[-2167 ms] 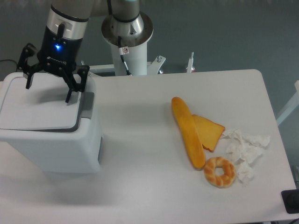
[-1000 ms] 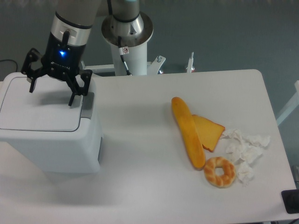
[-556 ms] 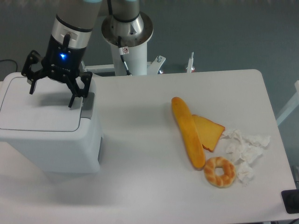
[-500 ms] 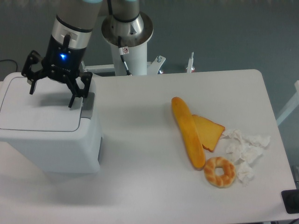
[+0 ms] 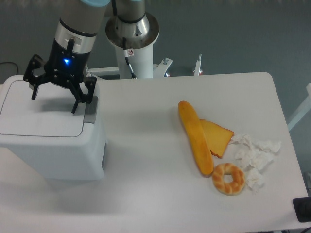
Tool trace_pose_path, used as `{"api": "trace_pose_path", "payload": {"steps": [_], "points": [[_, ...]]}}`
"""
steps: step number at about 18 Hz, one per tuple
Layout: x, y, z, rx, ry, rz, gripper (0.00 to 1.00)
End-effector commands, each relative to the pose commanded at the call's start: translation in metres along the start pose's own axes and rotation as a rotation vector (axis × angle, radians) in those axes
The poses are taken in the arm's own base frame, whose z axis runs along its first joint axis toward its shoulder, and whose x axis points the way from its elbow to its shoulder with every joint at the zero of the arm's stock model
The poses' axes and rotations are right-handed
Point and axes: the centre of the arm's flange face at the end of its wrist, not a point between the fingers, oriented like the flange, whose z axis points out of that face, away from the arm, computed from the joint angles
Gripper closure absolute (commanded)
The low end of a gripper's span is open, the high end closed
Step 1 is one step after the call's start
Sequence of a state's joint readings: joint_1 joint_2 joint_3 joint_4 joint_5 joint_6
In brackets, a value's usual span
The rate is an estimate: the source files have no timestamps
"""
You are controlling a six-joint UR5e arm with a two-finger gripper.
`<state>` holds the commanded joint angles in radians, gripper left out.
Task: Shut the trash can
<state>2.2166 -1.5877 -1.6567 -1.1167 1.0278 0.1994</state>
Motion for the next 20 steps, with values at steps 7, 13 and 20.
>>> {"api": "trace_pose_path", "payload": {"steps": [7, 13, 20], "points": [[0.0, -0.005, -0.014, 0.028, -0.006, 0.004, 0.0], [-0.006, -0.019, -0.04, 0.079, -0.028, 0.019, 0.0], [-0.025, -0.021, -0.06, 0.108, -0.065, 0.126, 0.0]]}}
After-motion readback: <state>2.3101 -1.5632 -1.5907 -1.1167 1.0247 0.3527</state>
